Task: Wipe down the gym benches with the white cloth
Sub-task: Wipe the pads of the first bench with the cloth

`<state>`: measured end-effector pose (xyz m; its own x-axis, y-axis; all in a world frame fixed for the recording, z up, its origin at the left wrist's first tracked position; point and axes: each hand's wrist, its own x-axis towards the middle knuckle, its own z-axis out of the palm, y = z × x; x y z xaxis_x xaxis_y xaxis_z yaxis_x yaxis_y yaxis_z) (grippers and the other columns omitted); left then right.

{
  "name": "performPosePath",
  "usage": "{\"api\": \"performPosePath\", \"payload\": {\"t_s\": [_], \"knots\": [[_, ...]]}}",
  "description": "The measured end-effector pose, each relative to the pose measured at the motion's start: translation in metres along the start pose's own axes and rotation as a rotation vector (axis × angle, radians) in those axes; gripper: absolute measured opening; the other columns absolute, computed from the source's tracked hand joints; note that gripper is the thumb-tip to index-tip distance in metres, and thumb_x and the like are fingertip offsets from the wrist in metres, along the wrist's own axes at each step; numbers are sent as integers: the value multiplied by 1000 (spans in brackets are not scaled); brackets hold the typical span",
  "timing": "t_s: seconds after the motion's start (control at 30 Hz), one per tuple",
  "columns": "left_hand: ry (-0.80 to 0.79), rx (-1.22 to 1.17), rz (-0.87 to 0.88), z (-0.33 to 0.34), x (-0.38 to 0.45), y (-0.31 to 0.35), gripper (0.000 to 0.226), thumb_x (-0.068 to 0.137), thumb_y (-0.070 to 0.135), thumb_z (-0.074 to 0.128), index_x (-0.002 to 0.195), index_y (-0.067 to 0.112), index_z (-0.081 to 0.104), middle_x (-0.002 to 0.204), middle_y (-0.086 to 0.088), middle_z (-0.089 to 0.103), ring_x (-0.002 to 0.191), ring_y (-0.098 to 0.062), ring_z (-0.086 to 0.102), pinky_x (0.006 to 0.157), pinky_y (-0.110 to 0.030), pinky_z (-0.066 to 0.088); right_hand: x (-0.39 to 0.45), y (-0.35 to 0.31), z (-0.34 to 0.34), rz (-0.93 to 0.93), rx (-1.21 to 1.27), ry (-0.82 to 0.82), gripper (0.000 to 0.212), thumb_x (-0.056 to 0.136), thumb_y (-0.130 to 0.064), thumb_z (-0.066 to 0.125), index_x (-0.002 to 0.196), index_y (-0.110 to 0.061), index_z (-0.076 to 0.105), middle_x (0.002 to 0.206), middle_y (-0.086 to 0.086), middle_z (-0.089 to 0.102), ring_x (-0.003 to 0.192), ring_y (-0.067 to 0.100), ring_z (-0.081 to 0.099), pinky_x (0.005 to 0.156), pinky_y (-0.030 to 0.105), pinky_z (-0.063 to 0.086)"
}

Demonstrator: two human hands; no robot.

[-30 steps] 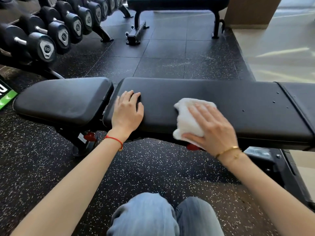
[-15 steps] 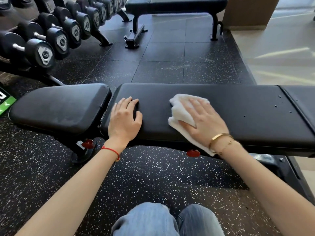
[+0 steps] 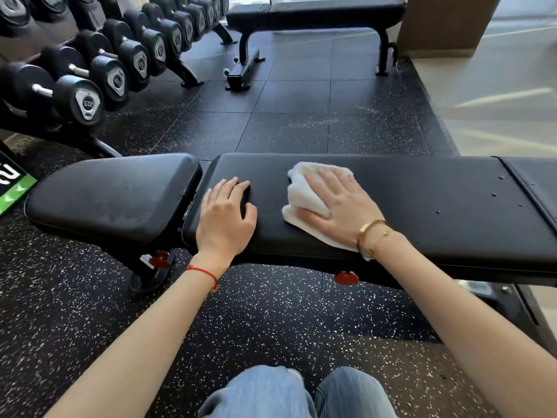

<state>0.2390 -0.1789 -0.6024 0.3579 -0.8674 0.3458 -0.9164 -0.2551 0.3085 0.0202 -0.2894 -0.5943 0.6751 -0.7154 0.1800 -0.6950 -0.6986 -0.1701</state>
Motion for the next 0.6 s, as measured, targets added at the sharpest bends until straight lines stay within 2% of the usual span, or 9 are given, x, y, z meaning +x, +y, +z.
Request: {"api": "performPosePath", "payload": {"t_s": [0.1, 0.17, 0.27, 0.3, 0.4, 0.43, 0.5, 0.53, 0.6], "knots": [[-1, -3, 0, 0, 0, 0, 55, 89, 34, 37, 139, 15, 53, 148, -9, 48, 142, -25, 35, 121, -44, 20, -24, 9, -14, 14, 26, -19, 83, 86, -81, 17, 154, -34, 15, 162, -4, 16, 149, 20, 7, 123, 41, 6], [0, -3, -8, 0, -1, 1, 55, 89, 33, 37, 139, 15, 53, 148, -9, 48, 142, -26, 35, 121, -44, 20, -26, 13, -13, 38, 52, -33, 82, 87, -73, 4, 155, -30, 17, 163, 1, 14, 150, 21, 5, 123, 38, 1], [1, -1, -23, 1, 0, 4, 56, 88, 33, 37, 138, 14, 54, 148, -10, 48, 142, -26, 35, 121, -45, 19, -5, 16, -4, 80, -34, -33, 86, 86, -66, -13, 155, -26, 19, 163, 7, 16, 150, 27, 8, 122, 42, 2], [1, 0, -28, 1, 0, 5, 56, 87, 33, 37, 138, 14, 54, 148, -10, 48, 142, -26, 35, 121, -45, 19, 7, 13, 0, 101, -64, -46, 85, 87, -67, -12, 155, -26, 18, 163, 8, 15, 149, 28, 8, 121, 44, 3], [-3, 0, -27, 0, 0, 5, 56, 87, 33, 37, 138, 14, 54, 147, -10, 49, 142, -26, 36, 121, -45, 20, 38, -12, 3, 136, -82, -132, 70, 96, -62, 17, 155, -26, 12, 163, 9, 9, 149, 32, 6, 121, 46, -1], [-6, 1, -22, 0, -1, 5, 56, 88, 33, 37, 138, 14, 53, 147, -9, 48, 142, -26, 36, 121, -45, 21, 40, -25, 2, 110, -62, -139, 72, 94, -63, 18, 155, -26, 11, 163, 8, 9, 149, 32, 5, 120, 46, -2], [-8, 3, -10, -1, 0, 3, 56, 88, 34, 38, 139, 15, 52, 148, -9, 48, 142, -25, 36, 121, -45, 22, 25, -42, 1, 26, -34, -133, 83, 85, -70, 7, 155, -27, 11, 164, 7, 9, 149, 32, 5, 121, 45, -2], [-6, 2, -7, -1, 0, 1, 55, 88, 34, 38, 138, 15, 52, 148, -8, 48, 142, -25, 36, 120, -44, 22, 11, -42, -1, -9, -26, -128, 86, 81, -71, 3, 155, -28, 11, 164, 6, 10, 149, 31, 6, 122, 44, -1], [5, 3, -2, 1, 0, -1, 55, 88, 34, 38, 138, 16, 53, 147, -8, 49, 141, -25, 37, 120, -44, 23, -14, -19, -5, -43, -29, -113, 83, 84, -69, 6, 155, -26, 18, 162, 7, 17, 148, 32, 13, 122, 46, 7]]}}
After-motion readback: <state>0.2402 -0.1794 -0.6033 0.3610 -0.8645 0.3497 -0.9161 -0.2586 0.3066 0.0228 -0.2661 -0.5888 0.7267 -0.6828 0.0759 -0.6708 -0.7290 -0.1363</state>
